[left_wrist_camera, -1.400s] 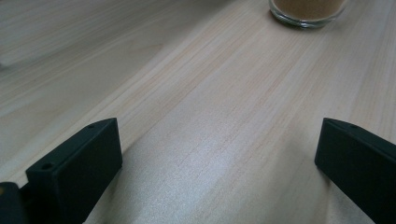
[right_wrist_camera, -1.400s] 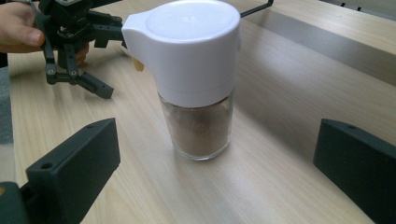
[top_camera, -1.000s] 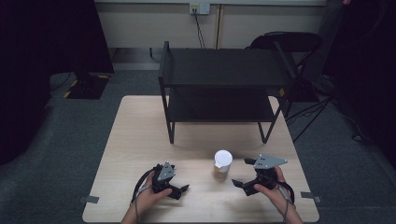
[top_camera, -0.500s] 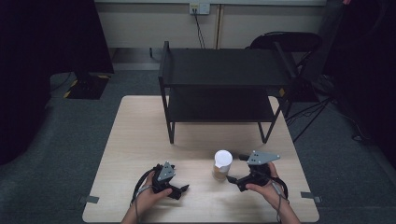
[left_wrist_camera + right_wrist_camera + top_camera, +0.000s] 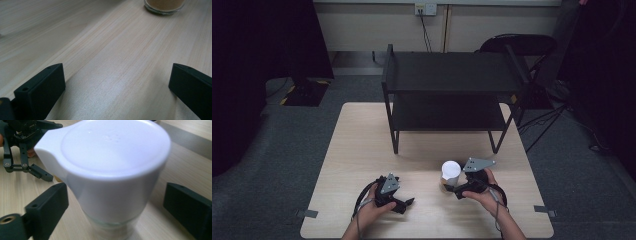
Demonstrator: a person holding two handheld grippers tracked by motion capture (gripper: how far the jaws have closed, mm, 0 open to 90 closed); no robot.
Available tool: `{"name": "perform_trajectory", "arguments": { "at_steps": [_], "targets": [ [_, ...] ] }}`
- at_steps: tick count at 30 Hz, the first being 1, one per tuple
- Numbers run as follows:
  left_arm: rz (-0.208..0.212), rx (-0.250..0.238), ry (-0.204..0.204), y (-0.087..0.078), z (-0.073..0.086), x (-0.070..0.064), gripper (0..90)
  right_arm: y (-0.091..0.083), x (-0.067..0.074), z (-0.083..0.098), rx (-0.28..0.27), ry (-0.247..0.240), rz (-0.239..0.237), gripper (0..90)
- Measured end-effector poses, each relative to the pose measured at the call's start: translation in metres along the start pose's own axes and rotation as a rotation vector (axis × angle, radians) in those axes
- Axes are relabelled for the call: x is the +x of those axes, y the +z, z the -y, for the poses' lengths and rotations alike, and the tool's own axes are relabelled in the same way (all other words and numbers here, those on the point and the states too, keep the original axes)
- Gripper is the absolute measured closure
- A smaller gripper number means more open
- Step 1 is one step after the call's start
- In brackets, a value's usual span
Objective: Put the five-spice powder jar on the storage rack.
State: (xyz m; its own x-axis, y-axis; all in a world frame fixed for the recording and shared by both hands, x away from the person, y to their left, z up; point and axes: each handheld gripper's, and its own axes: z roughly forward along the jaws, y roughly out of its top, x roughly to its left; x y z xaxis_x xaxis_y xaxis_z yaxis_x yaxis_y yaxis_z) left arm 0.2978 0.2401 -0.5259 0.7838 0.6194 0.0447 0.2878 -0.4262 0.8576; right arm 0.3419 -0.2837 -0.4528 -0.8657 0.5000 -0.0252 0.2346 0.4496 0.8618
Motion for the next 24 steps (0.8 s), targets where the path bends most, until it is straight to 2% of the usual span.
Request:
{"name": "perform_trajectory", "arguments": {
  "at_steps": [2, 4, 7, 13, 21, 24],
  "targets": [
    [0.0, 0.0, 0.0, 0.0, 0.0, 0.0, 0.0, 0.002, 0.0, 0.0, 0.002, -0.004, -0.003, 8.3],
    [0.0, 0.0, 0.0, 0.0, 0.0, 0.0, 0.0, 0.007, -0.002, 0.0, -0.004, -0.014, -0.014, 13.8],
    [0.0, 0.0, 0.0, 0.0, 0.0, 0.0, 0.0, 0.01, -0.001, 0.001, -0.008, -0.022, -0.006, 16.2],
    [0.0, 0.0, 0.0, 0.0, 0.0, 0.0, 0.0, 0.016, -0.004, 0.003, -0.021, -0.026, -0.028, 29.0],
    [0.0, 0.0, 0.0, 0.0, 0.0, 0.0, 0.0, 0.015, 0.002, 0.001, -0.019, -0.058, -0.003, 30.6],
    [0.0, 0.0, 0.0, 0.0, 0.0, 0.0, 0.0, 0.015, 0.003, 0.0, -0.015, -0.05, 0.002, 30.7]
  ]
}}
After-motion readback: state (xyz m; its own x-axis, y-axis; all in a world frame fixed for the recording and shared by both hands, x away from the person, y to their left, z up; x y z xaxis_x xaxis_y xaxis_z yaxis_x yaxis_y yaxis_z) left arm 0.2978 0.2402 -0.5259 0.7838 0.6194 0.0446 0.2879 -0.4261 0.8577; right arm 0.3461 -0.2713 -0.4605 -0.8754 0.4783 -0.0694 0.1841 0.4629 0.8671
